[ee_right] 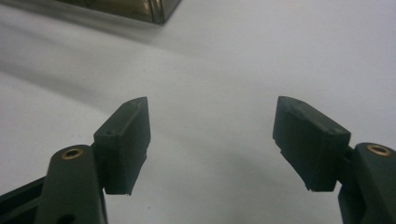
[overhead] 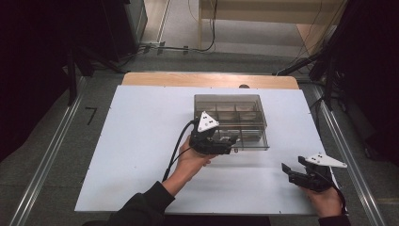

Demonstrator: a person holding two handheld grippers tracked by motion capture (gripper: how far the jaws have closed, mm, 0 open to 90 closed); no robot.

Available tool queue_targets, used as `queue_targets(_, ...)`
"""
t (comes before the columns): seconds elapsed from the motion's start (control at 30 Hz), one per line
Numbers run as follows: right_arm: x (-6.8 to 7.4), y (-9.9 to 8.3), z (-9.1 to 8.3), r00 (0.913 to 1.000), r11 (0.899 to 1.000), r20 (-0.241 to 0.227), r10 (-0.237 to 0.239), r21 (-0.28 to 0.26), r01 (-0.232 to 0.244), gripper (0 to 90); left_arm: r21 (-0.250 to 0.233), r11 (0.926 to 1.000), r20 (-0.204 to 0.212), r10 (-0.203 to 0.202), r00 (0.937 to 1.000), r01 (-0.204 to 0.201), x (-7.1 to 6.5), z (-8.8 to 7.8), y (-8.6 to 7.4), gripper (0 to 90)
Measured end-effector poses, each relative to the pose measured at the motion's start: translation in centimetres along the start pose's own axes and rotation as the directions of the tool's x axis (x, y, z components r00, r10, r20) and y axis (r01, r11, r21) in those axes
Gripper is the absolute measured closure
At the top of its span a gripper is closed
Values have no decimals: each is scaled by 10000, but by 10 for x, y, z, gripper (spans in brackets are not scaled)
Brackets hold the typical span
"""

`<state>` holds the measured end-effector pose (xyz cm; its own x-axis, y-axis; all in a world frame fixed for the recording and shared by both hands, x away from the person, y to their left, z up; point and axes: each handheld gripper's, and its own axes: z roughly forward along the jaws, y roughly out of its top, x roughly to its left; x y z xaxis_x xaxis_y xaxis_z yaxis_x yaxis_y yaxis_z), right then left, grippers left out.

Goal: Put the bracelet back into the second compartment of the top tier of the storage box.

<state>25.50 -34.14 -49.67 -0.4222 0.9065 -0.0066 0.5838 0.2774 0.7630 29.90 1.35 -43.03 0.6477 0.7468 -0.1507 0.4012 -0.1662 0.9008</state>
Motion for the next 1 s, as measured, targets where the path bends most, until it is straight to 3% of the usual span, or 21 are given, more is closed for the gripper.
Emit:
queue_targets(0.2, 0, 0, 0, 10000, 10000, 21, 13, 36, -13, 261, 71, 10000, -464, -38, 9989, 42, 4, -10, -4, 103)
queue_targets(0.4, 0, 0, 0, 10000, 10000, 21, 14, 37, -14, 261, 41, 9999, -667, -144, 9977, 147, 8, -17, -6, 81)
queue_targets(0.57, 0, 0, 0, 10000, 10000, 30, 58, 14, -58, 260, 21, 9998, -978, -194, 9950, 197, 17, -32, -11, 81)
queue_targets(0.73, 0, 0, 0, 10000, 10000, 45, 56, 24, -56, 260, 2, 9991, -1366, -411, 9898, 415, 34, -53, -22, 81)
queue_targets(1.0, 1, 0, 1, 10000, 10000, 79, 21, 67, -22, 259, 22, 9959, -1992, -884, 9760, 906, 59, -82, -46, 81)
